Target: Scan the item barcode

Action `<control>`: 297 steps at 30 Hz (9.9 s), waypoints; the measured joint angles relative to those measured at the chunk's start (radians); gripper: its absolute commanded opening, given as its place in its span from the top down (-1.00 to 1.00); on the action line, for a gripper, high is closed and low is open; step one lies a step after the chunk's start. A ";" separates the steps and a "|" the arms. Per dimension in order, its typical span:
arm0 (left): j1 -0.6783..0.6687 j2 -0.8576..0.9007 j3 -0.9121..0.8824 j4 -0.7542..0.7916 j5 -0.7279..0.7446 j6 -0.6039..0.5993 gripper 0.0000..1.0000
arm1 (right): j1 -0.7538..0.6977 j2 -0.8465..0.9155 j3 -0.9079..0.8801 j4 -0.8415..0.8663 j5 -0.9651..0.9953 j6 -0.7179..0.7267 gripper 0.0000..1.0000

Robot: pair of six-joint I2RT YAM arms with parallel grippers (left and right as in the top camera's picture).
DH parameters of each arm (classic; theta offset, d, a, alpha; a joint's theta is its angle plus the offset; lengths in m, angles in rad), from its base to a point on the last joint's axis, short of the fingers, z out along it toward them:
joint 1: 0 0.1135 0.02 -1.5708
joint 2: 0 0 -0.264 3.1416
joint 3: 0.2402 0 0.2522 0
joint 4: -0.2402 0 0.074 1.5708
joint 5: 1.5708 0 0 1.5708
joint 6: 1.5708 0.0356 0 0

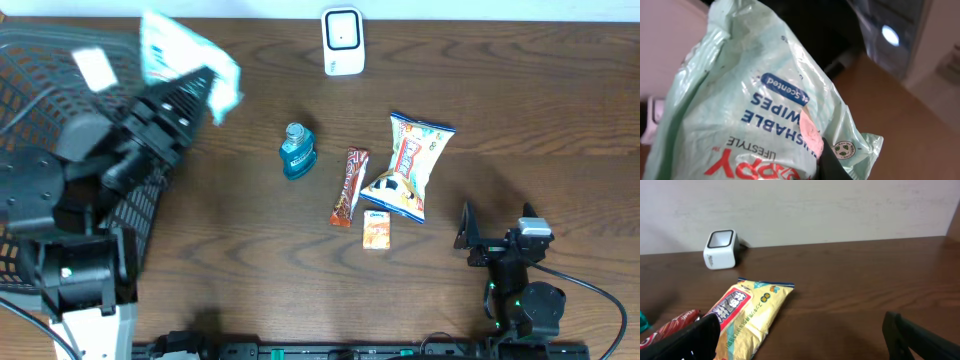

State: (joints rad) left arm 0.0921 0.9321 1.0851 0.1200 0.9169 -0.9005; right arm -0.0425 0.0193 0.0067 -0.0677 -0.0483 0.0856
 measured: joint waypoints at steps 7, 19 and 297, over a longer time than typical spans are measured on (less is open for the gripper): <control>-0.158 -0.001 0.001 -0.350 -0.051 0.243 0.85 | 0.000 0.000 0.000 0.000 0.000 0.000 -0.99; -0.461 0.039 0.000 -0.648 -0.583 0.537 0.85 | 0.000 0.000 0.000 0.000 0.000 0.000 -0.98; -0.085 -0.928 0.046 -0.508 -0.789 0.898 -0.96 | 0.000 0.000 0.000 -0.003 -1.022 0.755 -0.99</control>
State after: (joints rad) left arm 0.0067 0.0044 1.1309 -0.3878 0.1284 -0.0029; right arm -0.0425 0.0193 0.0067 -0.0708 -1.0702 0.8402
